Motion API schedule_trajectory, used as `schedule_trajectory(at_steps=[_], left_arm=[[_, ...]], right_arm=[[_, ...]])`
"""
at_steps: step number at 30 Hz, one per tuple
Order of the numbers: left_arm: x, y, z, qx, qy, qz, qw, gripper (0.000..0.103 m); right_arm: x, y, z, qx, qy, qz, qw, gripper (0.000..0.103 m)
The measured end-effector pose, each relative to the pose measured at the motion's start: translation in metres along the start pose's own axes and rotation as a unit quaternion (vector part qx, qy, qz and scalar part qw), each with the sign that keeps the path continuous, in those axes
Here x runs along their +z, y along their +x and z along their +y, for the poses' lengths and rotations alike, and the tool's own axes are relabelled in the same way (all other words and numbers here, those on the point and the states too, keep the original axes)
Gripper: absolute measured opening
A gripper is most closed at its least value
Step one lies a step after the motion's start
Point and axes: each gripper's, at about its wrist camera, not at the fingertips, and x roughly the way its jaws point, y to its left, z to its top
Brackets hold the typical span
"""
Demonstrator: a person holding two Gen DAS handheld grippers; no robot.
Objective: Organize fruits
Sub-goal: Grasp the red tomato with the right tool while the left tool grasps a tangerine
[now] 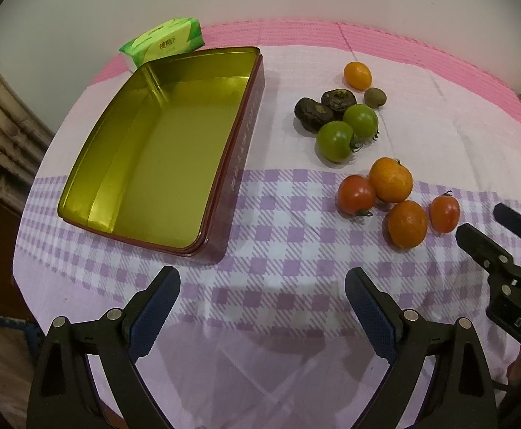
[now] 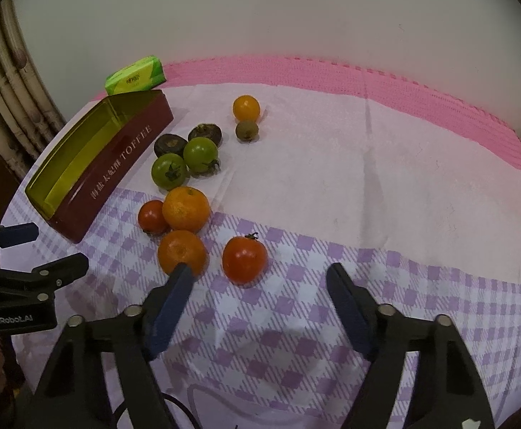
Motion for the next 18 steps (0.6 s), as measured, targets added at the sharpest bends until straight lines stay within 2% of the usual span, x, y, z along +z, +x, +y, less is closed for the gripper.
schedule_trajectory(at_steps=[6, 9, 18], left_arm=[[0.0, 0.001, -0.003, -0.006, 0.003, 0.001, 1.0, 0.094], [0.0, 0.002, -0.004, -0.009, 0.005, 0.004, 0.9999, 0.094], [0.002, 0.008, -0.007, -0.017, 0.013, 0.013, 0.9997, 0.094]], right_arm=[[-0.002, 0.008, 0.002, 0.003, -0.011, 0.01, 1.0, 0.061], [-0.001, 0.017, 0.003, 0.008, -0.014, 0.02, 1.0, 0.052], [0.003, 0.033, 0.01, 0.006, -0.031, 0.02, 0.999, 0.048]])
